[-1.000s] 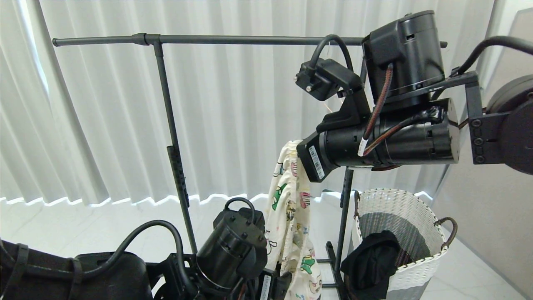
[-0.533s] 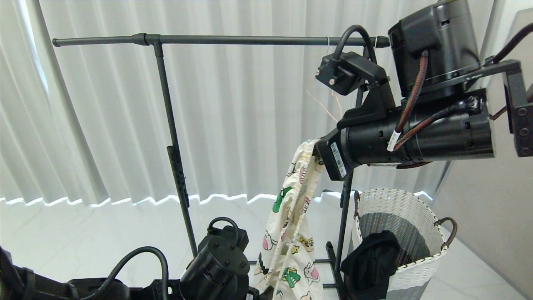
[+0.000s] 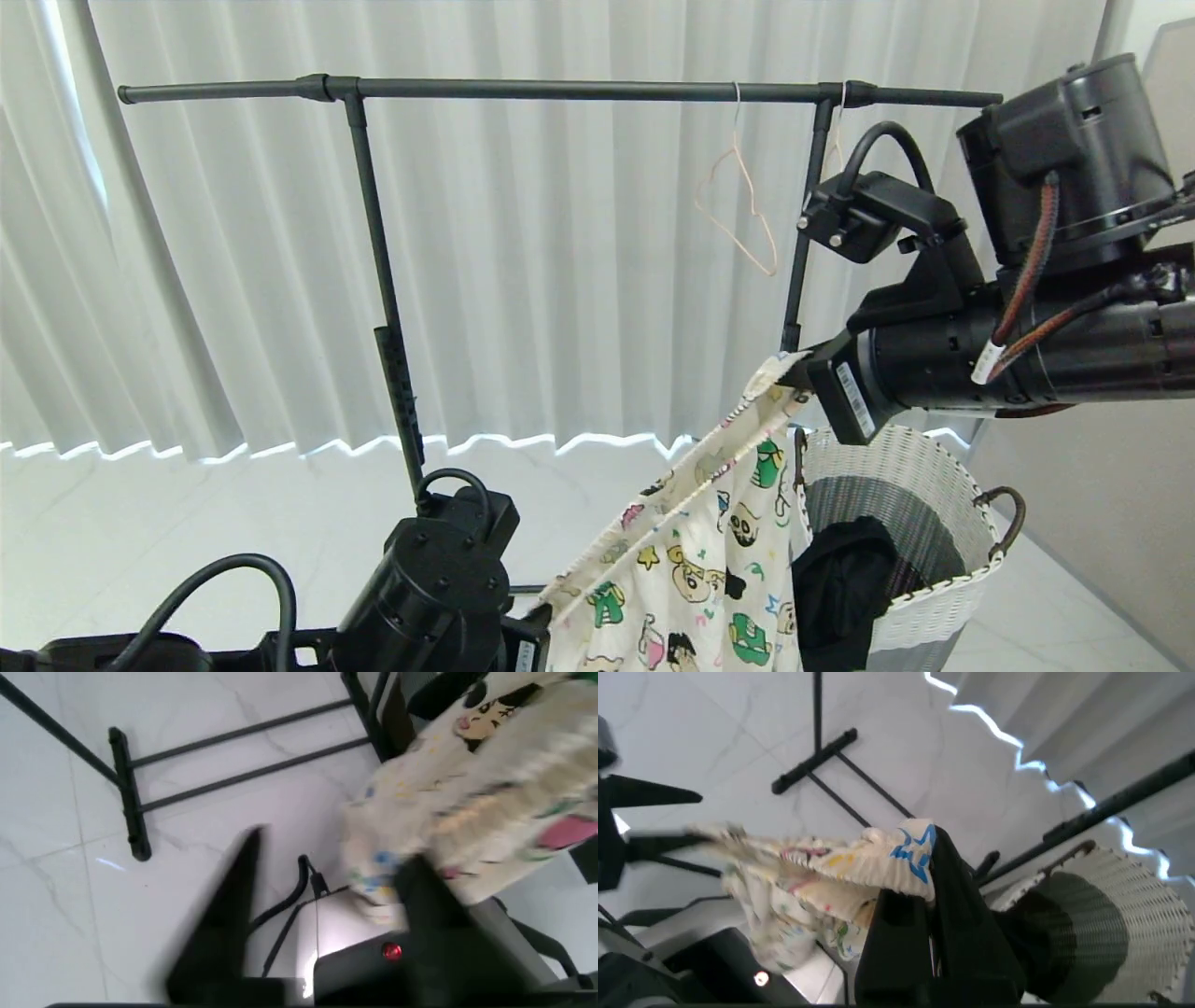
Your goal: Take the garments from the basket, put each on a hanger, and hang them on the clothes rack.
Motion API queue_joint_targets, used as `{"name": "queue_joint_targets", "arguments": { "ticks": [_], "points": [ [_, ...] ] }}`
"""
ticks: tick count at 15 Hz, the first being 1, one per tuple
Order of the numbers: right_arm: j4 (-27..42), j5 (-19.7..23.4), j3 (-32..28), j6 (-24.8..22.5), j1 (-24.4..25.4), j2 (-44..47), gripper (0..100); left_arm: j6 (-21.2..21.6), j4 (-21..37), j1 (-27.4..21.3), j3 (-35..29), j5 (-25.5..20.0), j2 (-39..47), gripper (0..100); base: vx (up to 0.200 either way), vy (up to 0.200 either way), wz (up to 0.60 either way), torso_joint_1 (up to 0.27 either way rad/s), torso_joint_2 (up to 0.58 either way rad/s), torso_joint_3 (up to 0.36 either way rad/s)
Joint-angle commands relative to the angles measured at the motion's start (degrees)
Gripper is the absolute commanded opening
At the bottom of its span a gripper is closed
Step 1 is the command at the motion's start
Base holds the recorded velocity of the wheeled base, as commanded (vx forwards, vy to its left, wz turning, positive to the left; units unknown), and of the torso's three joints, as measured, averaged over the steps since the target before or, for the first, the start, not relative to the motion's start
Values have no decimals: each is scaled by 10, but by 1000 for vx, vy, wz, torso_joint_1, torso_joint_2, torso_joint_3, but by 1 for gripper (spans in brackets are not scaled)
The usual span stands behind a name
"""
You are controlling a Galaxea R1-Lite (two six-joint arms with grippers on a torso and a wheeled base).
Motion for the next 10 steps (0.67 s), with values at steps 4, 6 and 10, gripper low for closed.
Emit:
{"name": "queue_joint_targets", "arguments": {
  "ticks": [4, 6, 10],
  "points": [
    [65, -2, 63, 0, -10, -110, 0, 93, -1, 1, -5, 19, -67, 0, 0, 0, 0, 0, 0, 0],
    [88, 1, 69, 0, -9, -147, 0, 105, 49, 5, -87, 7, -110, 0, 0, 0, 0, 0, 0, 0],
    [95, 0, 61, -1, -8, -177, 0, 107, 378, 70, -424, -33, -106, 0, 0, 0, 0, 0, 0, 0]
  ]
}}
